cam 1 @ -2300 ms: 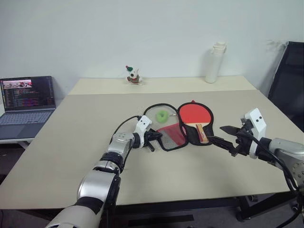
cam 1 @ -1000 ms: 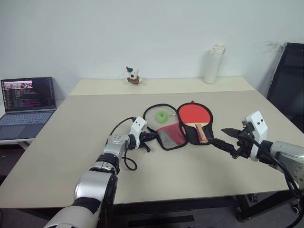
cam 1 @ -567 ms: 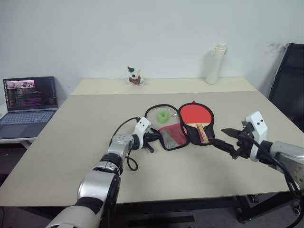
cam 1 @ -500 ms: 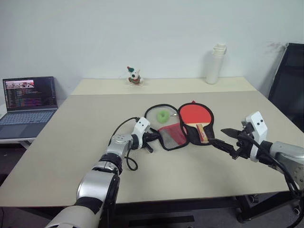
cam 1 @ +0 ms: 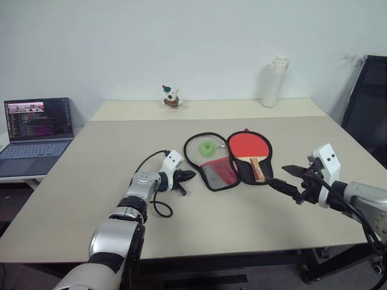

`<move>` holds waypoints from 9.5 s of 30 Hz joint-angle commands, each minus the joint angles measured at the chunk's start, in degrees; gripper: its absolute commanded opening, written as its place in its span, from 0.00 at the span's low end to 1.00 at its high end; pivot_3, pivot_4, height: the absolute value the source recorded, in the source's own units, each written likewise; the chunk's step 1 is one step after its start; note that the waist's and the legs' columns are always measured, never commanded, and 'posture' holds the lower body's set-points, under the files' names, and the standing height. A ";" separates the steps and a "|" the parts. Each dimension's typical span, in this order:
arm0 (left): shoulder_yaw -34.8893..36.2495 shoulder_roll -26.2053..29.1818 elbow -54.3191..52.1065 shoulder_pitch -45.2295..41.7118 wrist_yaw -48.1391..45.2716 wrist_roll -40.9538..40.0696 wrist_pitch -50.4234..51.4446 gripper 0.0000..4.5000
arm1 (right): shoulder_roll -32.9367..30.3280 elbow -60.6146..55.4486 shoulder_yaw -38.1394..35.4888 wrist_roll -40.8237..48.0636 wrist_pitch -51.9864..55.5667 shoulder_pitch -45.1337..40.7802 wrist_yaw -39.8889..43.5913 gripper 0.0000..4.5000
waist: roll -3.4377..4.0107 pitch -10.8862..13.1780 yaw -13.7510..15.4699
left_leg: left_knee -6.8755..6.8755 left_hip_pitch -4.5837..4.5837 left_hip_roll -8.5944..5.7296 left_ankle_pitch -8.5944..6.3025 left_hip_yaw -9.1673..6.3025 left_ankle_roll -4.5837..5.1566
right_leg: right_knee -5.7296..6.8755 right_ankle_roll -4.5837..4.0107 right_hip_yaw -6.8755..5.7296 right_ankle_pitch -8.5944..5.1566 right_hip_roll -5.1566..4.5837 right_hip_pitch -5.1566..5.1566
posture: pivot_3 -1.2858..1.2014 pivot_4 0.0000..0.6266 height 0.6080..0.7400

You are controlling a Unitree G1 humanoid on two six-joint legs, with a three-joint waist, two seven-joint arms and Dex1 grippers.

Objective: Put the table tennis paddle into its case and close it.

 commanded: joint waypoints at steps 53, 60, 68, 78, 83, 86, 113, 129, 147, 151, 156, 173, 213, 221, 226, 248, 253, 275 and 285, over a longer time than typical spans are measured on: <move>4.79 -1.37 -41.99 12.89 0.11 -11.17 12.37 0.00 | 14.20 79.87 16.06 -29.45 -38.16 -38.69 -3.02 0.97 | -0.01 0.01 -0.63 | -0.09 0.12 0.14 0.00 0.27 0.00 | 0.03 -0.05 0.25 0.05 0.08 -0.09 | 0.52 0.24 1.00; 4.09 -0.69 -53.57 17.39 3.49 -12.92 18.84 0.00 | 17.88 96.51 14.46 -32.42 -44.57 -45.27 -2.09 0.97 | 0.00 0.00 -0.52 | -0.08 0.09 0.04 0.00 0.29 -0.01 | 0.03 0.02 0.21 0.09 -0.24 -0.04 | 0.52 0.24 1.00; 4.14 0.80 -56.51 18.85 4.99 -13.83 20.33 0.00 | 18.35 99.95 11.73 -32.85 -45.65 -46.67 -2.98 0.97 | 0.01 0.00 -0.65 | -0.08 0.17 0.08 0.00 0.27 -0.01 | 0.13 0.02 0.21 0.10 -0.19 -0.03 | 0.52 0.24 1.00; 3.54 1.69 -55.99 18.20 5.27 -14.50 20.24 0.00 | 15.53 97.82 9.09 -33.06 -44.56 -43.07 -3.75 0.97 | 0.01 0.00 -0.59 | -0.08 0.14 0.05 0.00 0.31 -0.01 | 0.06 0.03 0.22 0.10 -0.23 -0.03 | 0.52 0.24 1.00; 3.00 1.98 -55.23 17.33 5.02 -14.59 19.90 0.00 | 17.12 98.31 8.47 -33.54 -43.26 -42.36 -3.42 0.97 | 0.01 0.00 -0.60 | -0.08 0.15 0.06 0.00 0.30 -0.01 | 0.08 0.03 0.23 0.10 -0.22 -0.03 | 0.52 0.24 1.00; 2.83 2.23 -55.40 17.36 4.98 -14.71 19.96 0.00 | 18.53 98.38 9.06 -34.20 -42.72 -42.53 -2.36 0.97 | 0.01 -0.01 -0.70 | -0.08 0.16 0.06 0.00 0.31 -0.01 | 0.08 0.03 0.24 0.10 -0.20 -0.03 | 0.52 0.24 1.00; 1.38 14.05 -71.00 30.64 -9.37 -24.36 32.47 0.00 | 27.07 97.86 8.54 -34.38 -34.72 -47.54 2.27 0.00 | 0.01 -0.02 -3.85 | -0.33 0.75 0.18 -0.01 0.30 -0.02 | 0.07 -0.02 0.29 0.04 -0.11 0.47 | 0.52 0.24 1.00; 4.36 27.92 -77.62 37.39 -20.02 -31.97 38.32 0.00 | 33.06 34.29 14.07 -25.12 6.91 -20.23 0.67 0.00 | -0.01 -0.03 -3.36 | -0.94 0.51 0.28 -0.03 0.20 -0.07 | 0.07 -0.42 0.27 -0.28 -0.07 -0.11 | 0.52 0.24 1.00; 5.36 31.10 -84.31 42.11 -19.48 -37.01 43.86 0.00 | 40.49 0.58 16.58 -17.31 28.72 0.79 -7.46 0.00 | -0.13 -0.10 -3.43 | -0.98 0.59 0.38 -0.06 0.01 -0.12 | 0.14 -0.36 0.16 -0.68 0.11 -0.08 | 0.52 0.24 1.00; 4.89 31.36 -84.55 42.36 -19.64 -36.86 44.02 0.00 | 40.18 -0.69 14.70 -17.04 30.05 1.87 -7.90 0.00 | -0.19 -0.14 -3.37 | -0.98 0.59 0.36 -0.06 0.01 -0.12 | 0.14 -0.36 0.16 -0.69 0.09 -0.07 | 0.52 0.24 1.00; 4.03 30.92 -84.22 41.57 -19.67 -36.50 44.13 0.00 | 39.38 -1.22 13.43 -16.61 30.75 2.44 -8.62 0.00 | -0.23 -0.16 -3.32 | -0.98 0.59 0.35 -0.06 0.00 -0.12 | 0.14 -0.35 0.15 -0.69 0.09 -0.07 | 0.52 0.24 1.00; 2.64 29.65 -82.66 41.36 -18.86 -35.16 42.06 0.00 | 42.86 -0.84 8.51 -19.63 28.57 2.82 -17.53 0.39 | -0.54 -0.39 -2.95 | -0.95 0.71 0.35 -0.05 -0.02 -0.12 | 0.13 -0.33 0.15 -0.71 0.06 0.06 | 0.52 0.24 1.00; 2.27 13.49 -45.69 17.75 2.71 -19.81 22.62 0.88 | 29.64 10.58 30.28 -17.38 -7.55 -11.45 -2.82 1.00 | -0.60 -0.39 -0.35 | -0.88 0.54 0.17 -0.05 0.00 -0.14 | -0.02 -0.37 -0.04 -0.59 -0.08 0.06 | 0.52 0.24 1.00; -3.04 9.04 -29.56 8.08 -6.38 -14.07 14.07 0.95 | 30.45 11.29 30.63 -18.18 -8.22 -11.38 -3.26 1.00 | -0.60 -0.38 -0.66 | -0.89 0.49 0.14 -0.05 0.05 -0.13 | -0.05 -0.47 -0.04 -0.52 -0.02 0.02 | 0.52 0.24 1.00; -5.39 6.88 -15.38 1.73 -5.64 -8.27 6.90 0.95 | 31.11 10.79 30.50 -18.23 -8.26 -10.79 -4.25 1.00 | -0.61 -0.38 -0.55 | -0.88 0.50 0.09 -0.05 0.00 -0.13 | 0.00 -0.34 -0.09 -0.60 0.12 0.02 | 0.52 0.24 1.00; -1.95 4.36 -8.77 1.35 -7.25 -6.55 4.13 0.00 | 34.49 32.04 36.58 -29.80 -17.89 -14.27 -6.78 1.00 | -0.62 -0.39 -0.59 | -0.87 0.50 0.15 -0.05 0.01 -0.13 | 0.07 -0.47 -0.07 -0.53 0.16 -0.04 | 0.52 0.24 1.00; -1.88 4.81 -7.91 -0.20 -5.76 -4.88 3.28 0.00 | 33.69 34.70 37.65 -32.49 -18.26 -12.67 -6.25 1.00 | -0.68 -0.43 -0.55 | -0.85 0.55 0.16 -0.05 0.01 -0.13 | 0.08 -0.48 -0.06 -0.52 0.13 0.03 | 0.52 0.24 1.00; -10.64 -6.50 6.22 -18.21 32.08 16.39 -2.27 0.00 | 34.97 24.96 35.47 -31.77 -8.27 -0.64 -6.70 1.00 | -0.93 -0.63 -0.34 | -0.79 0.66 0.08 -0.05 -0.02 -0.14 | 0.13 -0.19 -0.09 -0.66 0.06 0.21 | 0.52 0.24 1.00; -17.88 -13.24 7.05 -22.77 38.24 26.31 -7.20 0.00 | 31.97 19.67 36.20 -30.77 -4.37 5.27 -6.43 1.00 | -0.98 -0.79 -0.32 | -0.83 1.13 0.05 -0.06 -0.09 -0.14 | -0.05 -0.17 -0.20 -0.68 0.09 0.78 | 0.52 0.24 1.00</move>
